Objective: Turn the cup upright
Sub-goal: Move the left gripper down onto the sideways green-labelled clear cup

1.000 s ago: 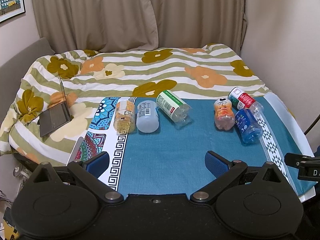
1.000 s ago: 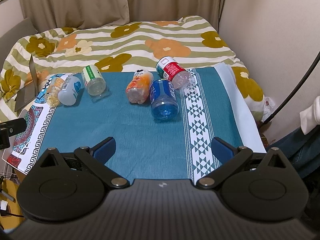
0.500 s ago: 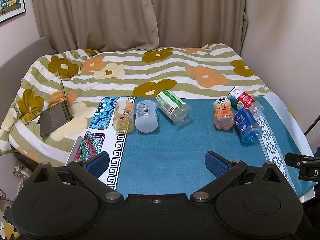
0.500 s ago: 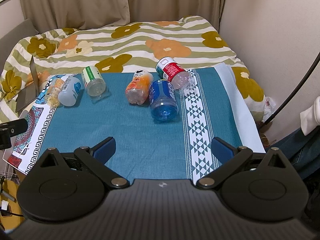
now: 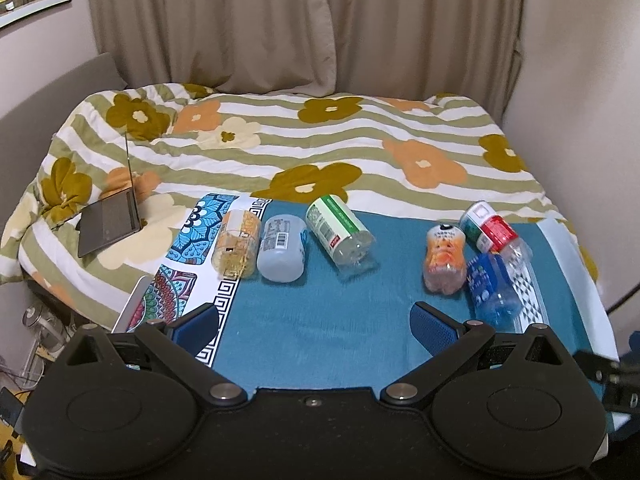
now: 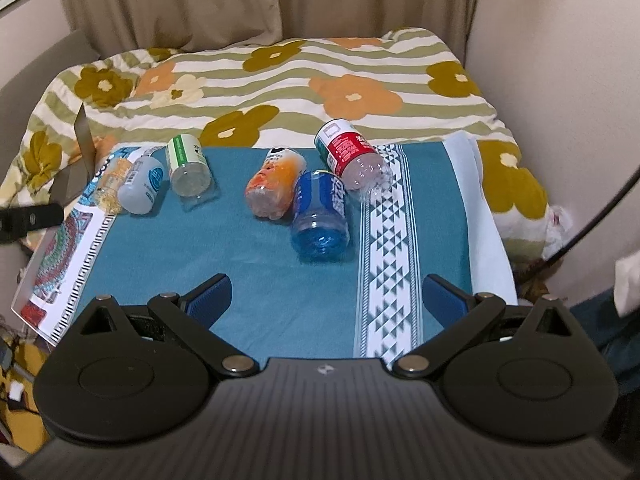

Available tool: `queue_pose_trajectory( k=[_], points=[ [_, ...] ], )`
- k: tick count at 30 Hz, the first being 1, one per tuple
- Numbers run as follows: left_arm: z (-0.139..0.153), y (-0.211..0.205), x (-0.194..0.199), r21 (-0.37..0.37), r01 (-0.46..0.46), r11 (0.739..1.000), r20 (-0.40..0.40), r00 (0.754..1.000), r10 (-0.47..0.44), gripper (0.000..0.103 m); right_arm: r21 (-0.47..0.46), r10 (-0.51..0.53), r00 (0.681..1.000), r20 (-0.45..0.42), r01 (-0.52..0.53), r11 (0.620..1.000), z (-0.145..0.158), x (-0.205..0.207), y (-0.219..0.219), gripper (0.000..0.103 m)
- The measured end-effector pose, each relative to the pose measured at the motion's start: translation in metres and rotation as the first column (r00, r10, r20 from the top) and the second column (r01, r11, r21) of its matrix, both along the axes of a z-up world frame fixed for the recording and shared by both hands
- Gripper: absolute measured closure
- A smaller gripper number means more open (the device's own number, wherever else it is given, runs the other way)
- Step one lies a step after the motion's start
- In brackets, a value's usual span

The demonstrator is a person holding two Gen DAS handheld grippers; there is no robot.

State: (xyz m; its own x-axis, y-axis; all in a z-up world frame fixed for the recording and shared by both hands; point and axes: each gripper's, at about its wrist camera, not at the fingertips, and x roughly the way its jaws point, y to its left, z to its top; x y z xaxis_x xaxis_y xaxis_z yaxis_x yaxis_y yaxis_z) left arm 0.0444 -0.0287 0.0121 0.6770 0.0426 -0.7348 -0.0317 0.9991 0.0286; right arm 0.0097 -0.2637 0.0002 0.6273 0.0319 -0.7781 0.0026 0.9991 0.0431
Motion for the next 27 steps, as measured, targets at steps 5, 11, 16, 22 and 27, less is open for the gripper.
queue_pose_trajectory(
  k=[5,11,16,22,27],
  points=[
    [-0.006,-0.012,0.032,-0.035,-0.03,0.999,-0.026,0.999,0.029,0.0,0.015,0.032,0.999,-0.008,-0.032,0.999,-0.01,0.016,-0.025,0.0],
    [-0.018,-0.024,0.081,-0.058,-0.036,0.998,-0.069,0.997,0.032,0.0,0.045,-0.01,0.999,-0.036,0.011,0.999,-0.022,0.039,-0.042,0.0],
    [-0.038,-0.023,0.13,-0.089,-0.057,0.994,-0.122,0.991,0.045,0.001,0.033,-0.067,0.995,-0.067,0.07,0.997,-0.033,0.059,-0.05,0.0],
    [-0.069,-0.023,0.18,-0.106,-0.076,0.991,-0.197,0.979,0.054,0.004,0.041,-0.128,0.984,-0.127,0.134,0.99,-0.051,0.085,-0.057,0.0],
    [-0.093,-0.025,0.21,-0.101,-0.07,0.992,-0.257,0.966,0.042,0.006,0.035,-0.162,0.973,-0.162,0.17,0.985,-0.063,0.104,-0.057,0.0]
  ],
)
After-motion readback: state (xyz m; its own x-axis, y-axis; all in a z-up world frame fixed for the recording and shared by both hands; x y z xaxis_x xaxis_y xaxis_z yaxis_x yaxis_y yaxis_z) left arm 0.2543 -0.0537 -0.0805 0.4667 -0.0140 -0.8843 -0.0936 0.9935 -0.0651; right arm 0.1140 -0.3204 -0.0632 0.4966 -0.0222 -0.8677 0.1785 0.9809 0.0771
